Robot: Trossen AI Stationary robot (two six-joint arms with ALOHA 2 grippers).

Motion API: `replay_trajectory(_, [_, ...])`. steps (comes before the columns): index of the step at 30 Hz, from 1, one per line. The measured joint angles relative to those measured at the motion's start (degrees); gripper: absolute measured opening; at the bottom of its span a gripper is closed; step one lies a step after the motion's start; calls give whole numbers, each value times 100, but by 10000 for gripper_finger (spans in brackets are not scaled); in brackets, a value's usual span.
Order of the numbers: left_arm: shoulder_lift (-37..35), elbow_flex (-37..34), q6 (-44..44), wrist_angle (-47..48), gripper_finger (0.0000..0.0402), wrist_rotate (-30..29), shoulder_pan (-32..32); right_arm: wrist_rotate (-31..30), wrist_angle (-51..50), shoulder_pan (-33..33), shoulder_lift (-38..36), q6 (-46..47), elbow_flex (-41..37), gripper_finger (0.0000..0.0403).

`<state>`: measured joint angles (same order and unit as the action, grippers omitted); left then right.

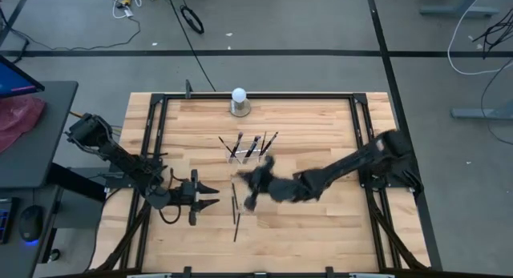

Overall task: Put items in baskets/containers
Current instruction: Put the liner brush into the transparent organizer

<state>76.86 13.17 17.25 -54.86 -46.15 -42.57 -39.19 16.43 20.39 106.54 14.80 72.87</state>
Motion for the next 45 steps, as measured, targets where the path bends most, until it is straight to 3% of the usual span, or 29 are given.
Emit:
replay_trajectory(4, [0,0,227,195,173,-37,3,-411,-1723,-352,-726,677,2,10])
replay_trajectory(8, [0,0,317,209,188,-33,3,-366,-2356,-846,-813,1030,1,10])
replay_trajectory(11, [0,0,318,215,189,-34,3,71,-2223,-1193,-584,1143,6,10])
replay_trajectory(17, [0,0,491,281,182,-33,3,357,-2174,-1531,-129,1483,-3,13])
replay_trajectory(32, [0,0,462,390,181,-271,3,1146,-1930,-1677,343,1926,-3,21])
replay_trajectory(38, [-1,0,462,392,181,-271,3,1339,-1947,-1767,343,2001,-3,53])
replay_trajectory(45, [0,0,464,392,181,-271,3,1311,-2185,-1831,320,1857,-3,125])
